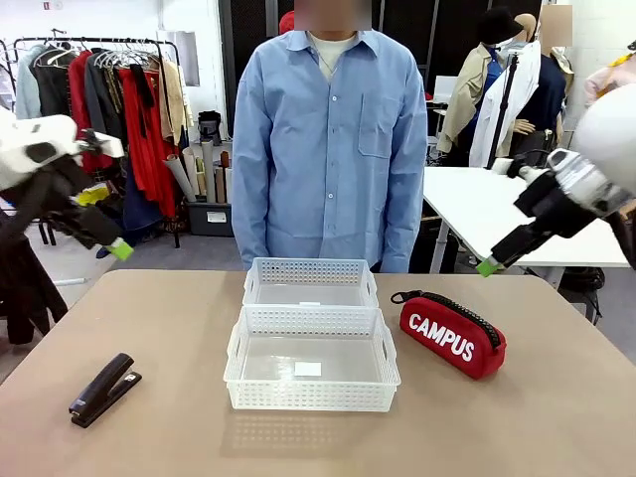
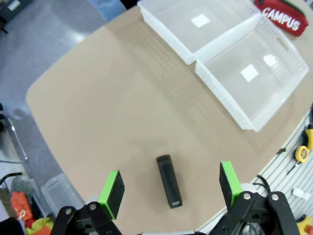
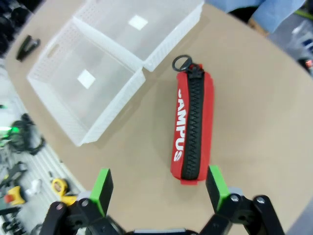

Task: Distribute items into two baskets.
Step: Pick up the Pencil pouch that the person points to.

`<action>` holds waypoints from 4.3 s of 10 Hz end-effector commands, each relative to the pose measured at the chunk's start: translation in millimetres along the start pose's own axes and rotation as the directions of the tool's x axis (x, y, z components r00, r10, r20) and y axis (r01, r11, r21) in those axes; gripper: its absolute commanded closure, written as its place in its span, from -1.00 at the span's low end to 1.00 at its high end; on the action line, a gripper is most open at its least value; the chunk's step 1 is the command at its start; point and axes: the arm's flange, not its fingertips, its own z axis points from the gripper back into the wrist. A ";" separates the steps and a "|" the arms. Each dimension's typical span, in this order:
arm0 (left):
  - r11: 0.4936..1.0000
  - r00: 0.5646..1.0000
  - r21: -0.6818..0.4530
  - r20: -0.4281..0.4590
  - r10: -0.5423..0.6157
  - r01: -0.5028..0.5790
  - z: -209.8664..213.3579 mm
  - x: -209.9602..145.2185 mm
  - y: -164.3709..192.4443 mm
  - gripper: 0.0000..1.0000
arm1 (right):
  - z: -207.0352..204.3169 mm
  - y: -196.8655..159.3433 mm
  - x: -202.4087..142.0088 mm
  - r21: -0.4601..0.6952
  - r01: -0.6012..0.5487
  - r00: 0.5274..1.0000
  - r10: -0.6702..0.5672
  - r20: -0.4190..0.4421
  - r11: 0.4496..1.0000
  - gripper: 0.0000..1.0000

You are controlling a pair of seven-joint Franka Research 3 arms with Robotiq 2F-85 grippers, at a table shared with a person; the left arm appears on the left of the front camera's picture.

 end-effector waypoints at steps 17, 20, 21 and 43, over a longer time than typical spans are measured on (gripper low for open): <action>0.984 0.945 -0.152 0.326 -0.035 0.089 52.3 -92.0 45.7 -1.00 | 105.0 -72.0 -109.5 0.270 -0.036 0.930 -0.066 0.361 0.962 -1.00; 0.986 0.945 -0.146 0.326 -0.025 0.077 51.3 -89.8 45.2 -1.00 | 105.0 -73.3 -113.5 0.270 -0.044 0.930 -0.059 0.364 0.962 -1.00; 0.986 0.949 -0.136 0.312 -0.050 0.097 51.0 -88.0 42.4 -1.00 | 104.4 -72.8 -113.8 0.249 -0.038 0.927 -0.059 0.369 0.968 -1.00; 0.988 0.953 -0.140 0.304 -0.018 0.063 62.7 -78.2 55.8 -1.00 | 77.6 -42.2 -11.2 0.155 -0.049 0.992 0.029 0.125 0.987 -1.00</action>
